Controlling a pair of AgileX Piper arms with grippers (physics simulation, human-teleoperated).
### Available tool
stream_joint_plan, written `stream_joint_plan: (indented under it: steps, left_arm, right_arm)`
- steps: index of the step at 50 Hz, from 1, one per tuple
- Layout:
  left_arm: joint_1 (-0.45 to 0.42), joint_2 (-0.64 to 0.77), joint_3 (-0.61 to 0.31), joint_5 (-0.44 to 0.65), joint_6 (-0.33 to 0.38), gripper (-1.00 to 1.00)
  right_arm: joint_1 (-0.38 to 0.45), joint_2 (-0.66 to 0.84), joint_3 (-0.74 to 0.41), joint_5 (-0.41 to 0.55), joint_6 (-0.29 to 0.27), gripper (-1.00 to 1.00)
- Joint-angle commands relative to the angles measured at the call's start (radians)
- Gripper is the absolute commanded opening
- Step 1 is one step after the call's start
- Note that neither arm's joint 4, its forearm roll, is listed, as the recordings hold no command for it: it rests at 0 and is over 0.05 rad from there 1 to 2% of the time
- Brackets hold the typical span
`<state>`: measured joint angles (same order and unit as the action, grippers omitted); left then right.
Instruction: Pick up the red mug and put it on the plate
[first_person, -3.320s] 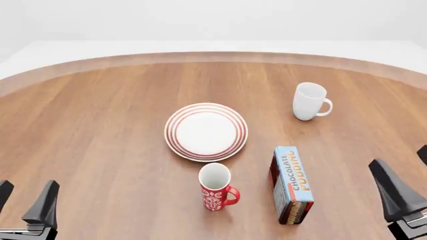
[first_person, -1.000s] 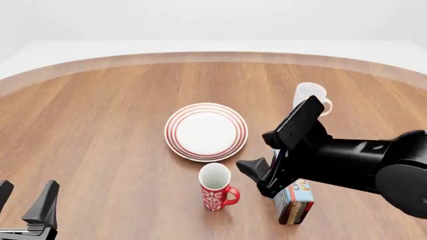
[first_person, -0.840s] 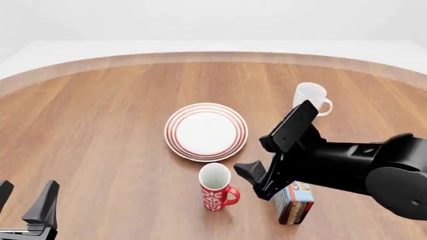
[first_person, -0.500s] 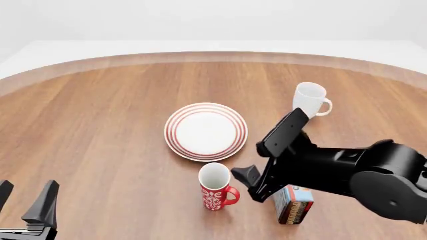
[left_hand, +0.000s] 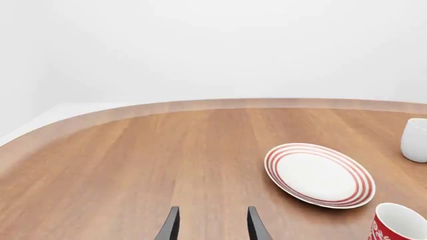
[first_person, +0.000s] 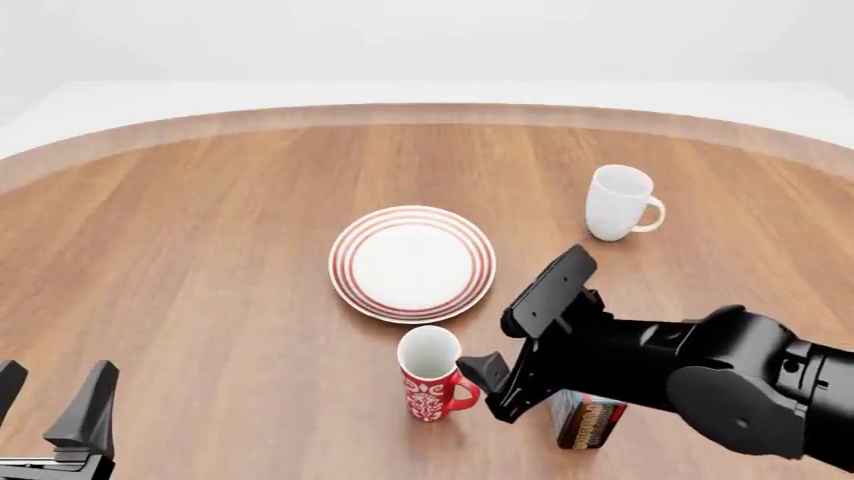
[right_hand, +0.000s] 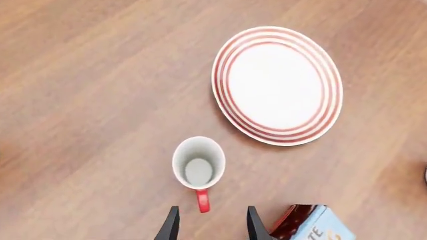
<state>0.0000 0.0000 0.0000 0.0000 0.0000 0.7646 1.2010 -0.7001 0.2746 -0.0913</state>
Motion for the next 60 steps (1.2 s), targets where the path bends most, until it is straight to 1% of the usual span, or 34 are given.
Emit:
stream_joint_plan:
  steps: [1, 27, 31, 43, 60]
  left_arm:
    - [0.0, 0.0, 0.0, 0.0, 0.0, 1.0]
    - [0.0, 0.0, 0.0, 0.0, 0.0, 1.0]
    - [0.0, 0.0, 0.0, 0.0, 0.0, 1.0]
    - [0.0, 0.0, 0.0, 0.0, 0.0, 1.0]
    - [0.0, 0.0, 0.0, 0.0, 0.0, 1.0]
  right_arm:
    - [0.01, 0.028, 0.032, -0.049, 0.015, 1.0]
    - [0.038, 0.089, 0.074, -0.13, 0.041, 1.0]
    - [0.044, 0.097, 0.097, -0.161, 0.055, 1.0]
    - [0.051, 0.114, 0.122, -0.196, 0.07, 1.0]
    - [0.048, 0.137, 0.15, -0.238, 0.072, 1.0]
